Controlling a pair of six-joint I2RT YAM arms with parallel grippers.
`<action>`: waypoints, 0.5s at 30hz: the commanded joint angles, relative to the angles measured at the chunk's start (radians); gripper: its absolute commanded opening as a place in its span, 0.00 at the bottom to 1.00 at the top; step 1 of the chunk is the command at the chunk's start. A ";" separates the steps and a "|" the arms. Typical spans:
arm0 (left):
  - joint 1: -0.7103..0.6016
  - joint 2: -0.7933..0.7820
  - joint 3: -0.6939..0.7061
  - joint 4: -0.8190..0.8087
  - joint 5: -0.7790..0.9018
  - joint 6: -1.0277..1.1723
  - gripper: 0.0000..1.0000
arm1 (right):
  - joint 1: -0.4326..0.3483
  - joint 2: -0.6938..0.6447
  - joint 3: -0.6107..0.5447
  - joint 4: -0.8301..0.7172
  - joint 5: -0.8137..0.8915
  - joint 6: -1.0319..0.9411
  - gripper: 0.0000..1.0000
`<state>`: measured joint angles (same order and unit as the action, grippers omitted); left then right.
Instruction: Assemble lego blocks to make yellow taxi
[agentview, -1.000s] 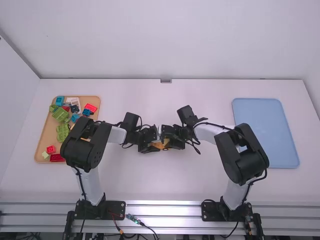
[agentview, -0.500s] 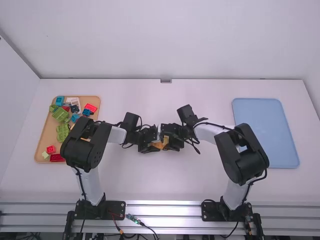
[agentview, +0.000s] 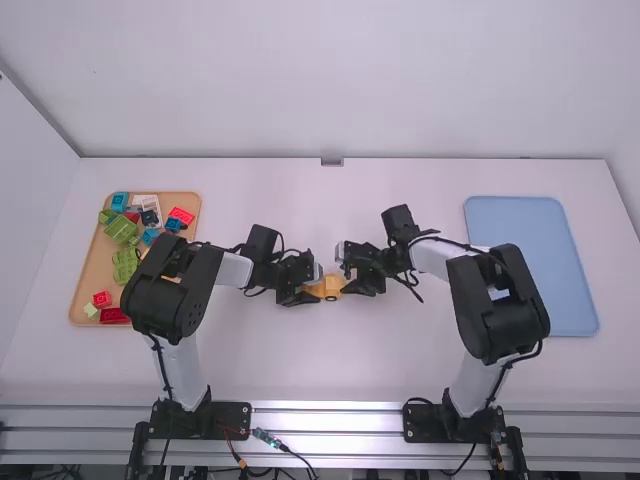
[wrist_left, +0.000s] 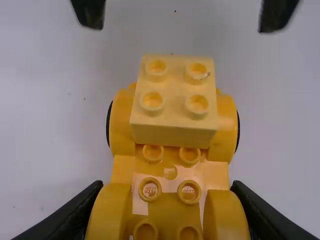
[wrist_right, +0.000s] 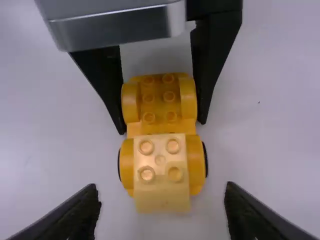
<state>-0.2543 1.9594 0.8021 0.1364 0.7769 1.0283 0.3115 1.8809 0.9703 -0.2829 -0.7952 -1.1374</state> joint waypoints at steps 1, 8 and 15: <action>-0.002 0.037 -0.036 -0.023 -0.191 0.015 0.02 | -0.019 -0.026 -0.014 -0.002 -0.062 -0.037 0.41; -0.002 0.037 -0.036 -0.024 -0.190 0.015 0.02 | -0.008 -0.026 -0.067 0.110 -0.055 0.040 0.00; -0.002 0.037 -0.036 -0.024 -0.190 0.016 0.02 | 0.039 -0.026 -0.070 0.127 0.025 0.072 0.00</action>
<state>-0.2543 1.9594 0.8021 0.1360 0.7769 1.0279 0.3370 1.8809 0.9073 -0.1604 -0.7952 -1.0966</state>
